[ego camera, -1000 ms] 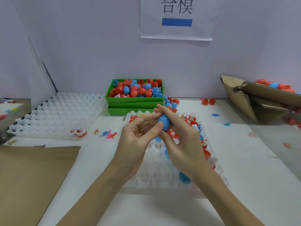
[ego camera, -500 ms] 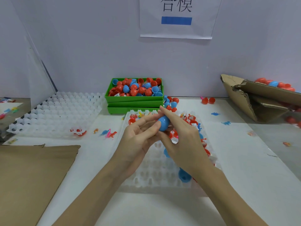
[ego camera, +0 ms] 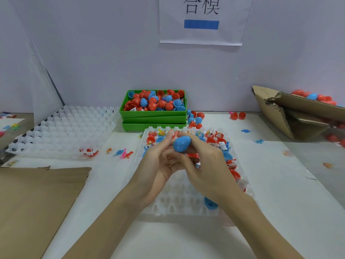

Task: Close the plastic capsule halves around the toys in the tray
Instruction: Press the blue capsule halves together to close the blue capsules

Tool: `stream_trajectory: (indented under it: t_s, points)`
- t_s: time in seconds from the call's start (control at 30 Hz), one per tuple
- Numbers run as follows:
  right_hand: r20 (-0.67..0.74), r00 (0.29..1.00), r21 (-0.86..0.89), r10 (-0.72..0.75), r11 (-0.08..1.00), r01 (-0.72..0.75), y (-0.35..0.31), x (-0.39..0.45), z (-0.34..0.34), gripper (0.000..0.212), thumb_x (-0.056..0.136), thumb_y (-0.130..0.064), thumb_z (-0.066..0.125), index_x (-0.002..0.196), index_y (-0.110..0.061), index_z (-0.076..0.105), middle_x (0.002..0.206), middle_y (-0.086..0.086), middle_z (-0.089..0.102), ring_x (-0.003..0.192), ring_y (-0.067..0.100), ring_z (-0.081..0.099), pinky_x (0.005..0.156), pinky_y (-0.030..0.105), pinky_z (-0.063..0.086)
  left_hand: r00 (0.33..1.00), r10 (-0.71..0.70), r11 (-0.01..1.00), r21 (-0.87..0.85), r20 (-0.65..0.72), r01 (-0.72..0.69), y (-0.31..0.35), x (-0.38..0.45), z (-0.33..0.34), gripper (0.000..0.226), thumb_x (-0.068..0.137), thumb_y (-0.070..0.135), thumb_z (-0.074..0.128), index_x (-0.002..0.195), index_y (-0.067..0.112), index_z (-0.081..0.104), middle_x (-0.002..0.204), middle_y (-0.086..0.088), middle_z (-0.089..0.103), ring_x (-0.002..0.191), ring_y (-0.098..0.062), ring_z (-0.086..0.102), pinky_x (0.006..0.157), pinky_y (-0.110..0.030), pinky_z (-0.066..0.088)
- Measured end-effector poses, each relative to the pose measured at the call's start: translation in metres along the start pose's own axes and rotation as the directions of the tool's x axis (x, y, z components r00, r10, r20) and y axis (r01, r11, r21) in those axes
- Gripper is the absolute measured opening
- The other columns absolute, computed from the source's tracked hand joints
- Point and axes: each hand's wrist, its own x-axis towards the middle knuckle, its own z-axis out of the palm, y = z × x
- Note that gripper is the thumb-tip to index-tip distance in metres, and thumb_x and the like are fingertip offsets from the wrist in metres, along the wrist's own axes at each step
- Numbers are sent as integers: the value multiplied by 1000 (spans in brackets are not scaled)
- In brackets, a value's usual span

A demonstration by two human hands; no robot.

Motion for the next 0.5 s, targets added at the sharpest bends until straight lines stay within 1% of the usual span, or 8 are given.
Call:
stream_trajectory:
  t_s: [0.03, 0.1, 0.17, 0.2, 0.27, 0.37, 0.4, 0.5]
  points:
    - [10, 1000, -8, 6, 1000, -6, 1, 0, -1, 37, 98, -18, 68, 134, -16, 61, 115, -8, 71, 105, 9, 67, 94, 29, 55, 999, 32, 998, 56, -8, -32, 0, 0, 1, 41, 105, 40, 55, 115, 8, 78, 111, -17, 76, 102, -25, 75, 87, -32, 60]
    - [8, 1000, -27, 15, 1000, -15, 0, 1, -1, 52, 97, -20, 69, 146, -16, 52, 122, -10, 70, 107, 4, 66, 99, 24, 53, 997, 72, 987, 144, -12, -70, -2, -1, 1, 38, 105, 39, 57, 118, 9, 77, 113, -19, 76, 104, -27, 74, 88, -31, 59]
    - [-8, 1000, -64, 12, 998, -13, -1, 1, 0, 66, 94, -22, 72, 153, -16, 43, 130, -10, 66, 110, 4, 64, 101, 19, 50, 998, 43, 988, 149, -38, -37, -2, -2, 3, 41, 105, 43, 56, 113, 11, 79, 108, -18, 77, 99, -24, 76, 86, -31, 61]
    - [-12, 1000, -81, 7, 997, -8, -2, 1, 1, 66, 93, -21, 75, 152, -16, 46, 133, -8, 65, 112, 6, 64, 102, 20, 50, 999, 23, 989, 149, -47, -16, -3, -2, 3, 43, 103, 46, 55, 109, 13, 81, 105, -17, 78, 96, -22, 77, 84, -31, 61]
    - [-28, 1000, -88, -15, 996, 13, -3, 1, 1, 55, 91, -18, 77, 142, -14, 57, 127, -4, 69, 111, 9, 65, 100, 21, 50, 998, -5, 982, 189, -56, 15, -2, -3, 5, 46, 100, 51, 53, 103, 17, 83, 101, -15, 79, 93, -20, 78, 82, -29, 62]
    - [-43, 999, -79, -27, 997, 23, -4, -1, 0, 36, 91, -20, 77, 125, -14, 66, 107, -8, 72, 94, 5, 65, 90, 11, 49, 997, 3, 966, 256, -77, 17, 0, -3, 7, 48, 97, 55, 53, 100, 19, 84, 99, -14, 80, 91, -20, 78, 77, -27, 62]
    - [-30, 999, -78, -13, 997, 11, -4, -1, 0, 32, 91, -22, 77, 120, -15, 67, 103, -9, 71, 91, 5, 64, 88, 12, 49, 995, 18, 958, 285, -99, 11, 0, -3, 8, 48, 97, 57, 52, 100, 20, 84, 98, -13, 80, 92, -20, 78, 75, -25, 61]
    - [32, 998, -42, 46, 998, -45, -3, 0, -1, 24, 93, -25, 75, 114, -16, 68, 99, -11, 71, 91, 9, 66, 86, 26, 56, 987, 113, 905, 423, -112, -55, -5, -4, 8, 45, 99, 54, 53, 103, 19, 82, 100, -6, 80, 96, -19, 78, 78, -25, 62]
